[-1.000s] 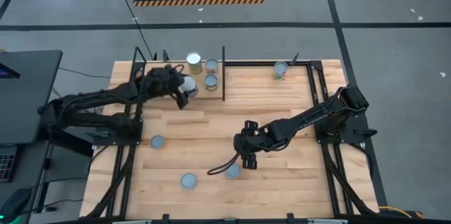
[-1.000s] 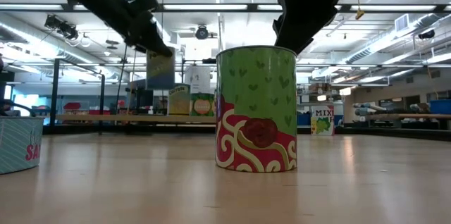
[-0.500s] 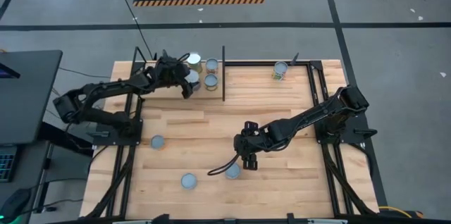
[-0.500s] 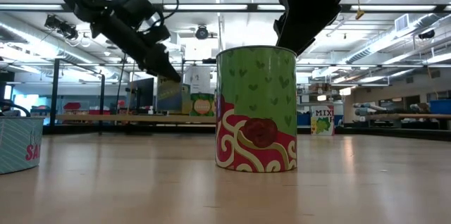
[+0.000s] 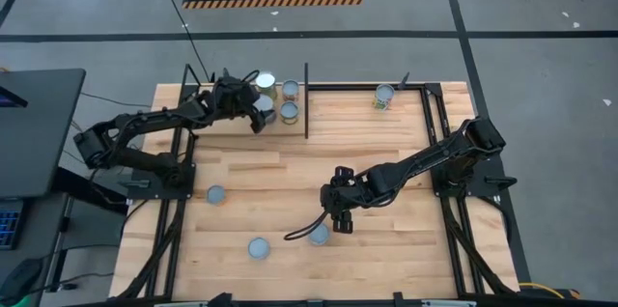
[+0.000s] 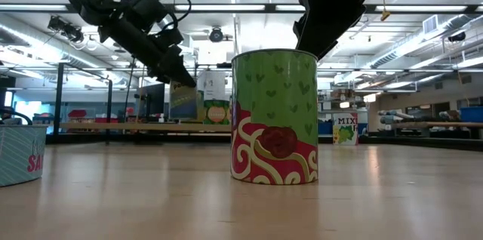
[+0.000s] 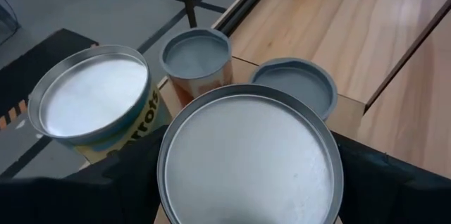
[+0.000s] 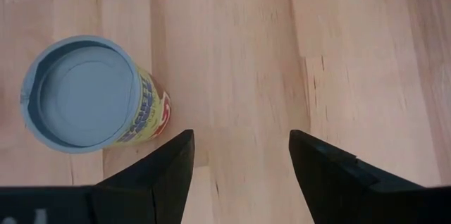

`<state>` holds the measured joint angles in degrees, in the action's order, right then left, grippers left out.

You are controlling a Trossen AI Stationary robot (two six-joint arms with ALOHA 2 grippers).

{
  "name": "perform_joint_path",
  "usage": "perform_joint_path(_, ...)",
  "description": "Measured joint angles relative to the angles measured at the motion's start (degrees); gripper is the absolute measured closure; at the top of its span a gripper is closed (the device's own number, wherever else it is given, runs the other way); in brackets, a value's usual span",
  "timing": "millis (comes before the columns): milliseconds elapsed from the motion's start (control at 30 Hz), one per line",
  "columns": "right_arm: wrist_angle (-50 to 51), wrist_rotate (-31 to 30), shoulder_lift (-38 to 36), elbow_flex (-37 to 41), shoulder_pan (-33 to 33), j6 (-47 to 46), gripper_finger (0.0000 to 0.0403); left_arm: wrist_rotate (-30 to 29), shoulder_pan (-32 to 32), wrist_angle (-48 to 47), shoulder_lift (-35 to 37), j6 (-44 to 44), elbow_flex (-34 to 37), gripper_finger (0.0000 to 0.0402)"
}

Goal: Pick and place cans onto a shelf
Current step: Put the canned peas on the shelf

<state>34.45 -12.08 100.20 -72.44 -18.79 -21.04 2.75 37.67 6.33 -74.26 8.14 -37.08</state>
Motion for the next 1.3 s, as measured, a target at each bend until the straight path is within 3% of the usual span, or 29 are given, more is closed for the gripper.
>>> perform_joint_path(833,0.30,0.24,0.00,0.00,0.00,0.16,0.0163,-1.52,-0.29,2.12,-3.61,-1.63,-0.17,0.0075)
perform_joint_path(1300,0.31,0.24,0.01,0.00,0.00,-0.31,0.0163,-1.52,-0.39,1.42,-3.30,-1.44,-0.02,0.0048)
